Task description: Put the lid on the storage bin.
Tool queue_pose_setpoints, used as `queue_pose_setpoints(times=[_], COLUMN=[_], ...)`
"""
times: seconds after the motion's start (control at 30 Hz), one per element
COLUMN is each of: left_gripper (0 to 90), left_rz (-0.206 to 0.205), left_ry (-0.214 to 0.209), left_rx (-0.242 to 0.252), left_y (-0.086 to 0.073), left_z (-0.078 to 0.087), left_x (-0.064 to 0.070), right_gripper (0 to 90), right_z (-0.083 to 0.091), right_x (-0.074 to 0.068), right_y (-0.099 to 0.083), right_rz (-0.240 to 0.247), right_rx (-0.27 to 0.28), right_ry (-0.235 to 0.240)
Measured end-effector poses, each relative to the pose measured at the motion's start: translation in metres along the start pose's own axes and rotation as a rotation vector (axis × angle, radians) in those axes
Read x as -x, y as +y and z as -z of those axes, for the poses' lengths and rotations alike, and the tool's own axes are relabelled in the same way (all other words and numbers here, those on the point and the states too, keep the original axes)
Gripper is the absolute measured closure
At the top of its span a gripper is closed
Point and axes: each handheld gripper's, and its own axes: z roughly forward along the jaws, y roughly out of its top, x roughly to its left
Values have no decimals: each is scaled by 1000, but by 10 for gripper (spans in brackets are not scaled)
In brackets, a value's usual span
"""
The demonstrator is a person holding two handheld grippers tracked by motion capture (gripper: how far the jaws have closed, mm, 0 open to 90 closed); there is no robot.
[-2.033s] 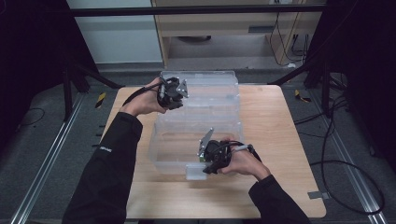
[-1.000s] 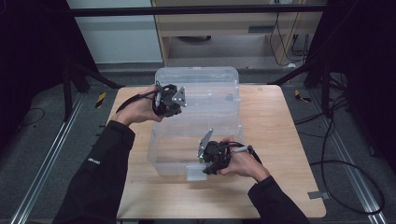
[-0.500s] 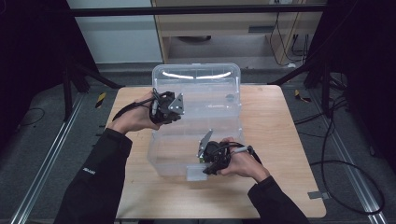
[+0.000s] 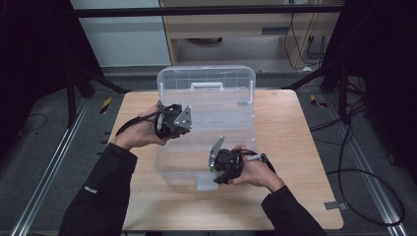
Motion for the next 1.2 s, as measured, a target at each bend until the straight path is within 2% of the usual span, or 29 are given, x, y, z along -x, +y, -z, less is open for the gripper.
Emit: queue_pose_setpoints(times=[0.57, 1.2], left_gripper=[865, 859], left_rz=[3, 3], left_ry=[-15, -17], left_rx=[11, 12], left_y=[-5, -6], left_z=[2, 2], left_x=[17, 24], right_gripper=[661, 646], right_z=[1, 2], right_x=[-3, -6], right_y=[0, -1], right_rz=[0, 13], right_rx=[1, 16], right_ry=[-21, -48])
